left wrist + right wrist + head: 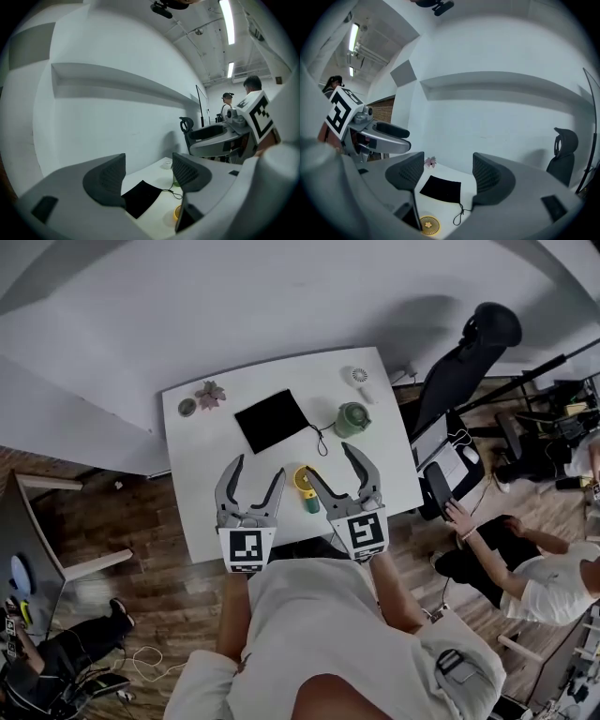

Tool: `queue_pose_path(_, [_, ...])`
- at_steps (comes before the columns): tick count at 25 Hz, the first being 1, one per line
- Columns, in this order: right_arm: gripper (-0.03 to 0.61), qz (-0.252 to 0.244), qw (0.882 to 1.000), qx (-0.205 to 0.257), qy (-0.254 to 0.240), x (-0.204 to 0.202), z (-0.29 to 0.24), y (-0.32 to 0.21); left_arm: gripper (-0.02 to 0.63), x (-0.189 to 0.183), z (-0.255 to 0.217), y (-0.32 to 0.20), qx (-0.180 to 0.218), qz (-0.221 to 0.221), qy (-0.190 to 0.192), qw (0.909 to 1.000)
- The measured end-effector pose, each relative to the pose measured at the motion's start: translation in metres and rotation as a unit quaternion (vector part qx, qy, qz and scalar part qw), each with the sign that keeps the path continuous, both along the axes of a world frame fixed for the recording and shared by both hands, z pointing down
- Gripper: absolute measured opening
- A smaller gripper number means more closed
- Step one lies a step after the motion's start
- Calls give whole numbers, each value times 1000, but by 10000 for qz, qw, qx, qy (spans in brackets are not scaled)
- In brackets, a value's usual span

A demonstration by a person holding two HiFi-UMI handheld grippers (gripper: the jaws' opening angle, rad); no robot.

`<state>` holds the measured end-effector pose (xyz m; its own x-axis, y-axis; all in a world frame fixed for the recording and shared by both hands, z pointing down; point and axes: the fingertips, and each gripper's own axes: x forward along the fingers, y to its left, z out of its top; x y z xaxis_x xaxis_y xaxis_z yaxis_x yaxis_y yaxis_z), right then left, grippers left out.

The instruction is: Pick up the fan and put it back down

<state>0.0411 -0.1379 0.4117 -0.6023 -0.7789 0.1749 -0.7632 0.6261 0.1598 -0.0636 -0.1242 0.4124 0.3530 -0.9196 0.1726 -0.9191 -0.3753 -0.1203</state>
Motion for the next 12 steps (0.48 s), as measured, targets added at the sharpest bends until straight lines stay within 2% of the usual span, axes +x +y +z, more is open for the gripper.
queue_pose_path(12, [316, -206, 9993, 98, -305, 12, -11, 10, 293, 16, -17, 12, 232, -269, -180, 9992])
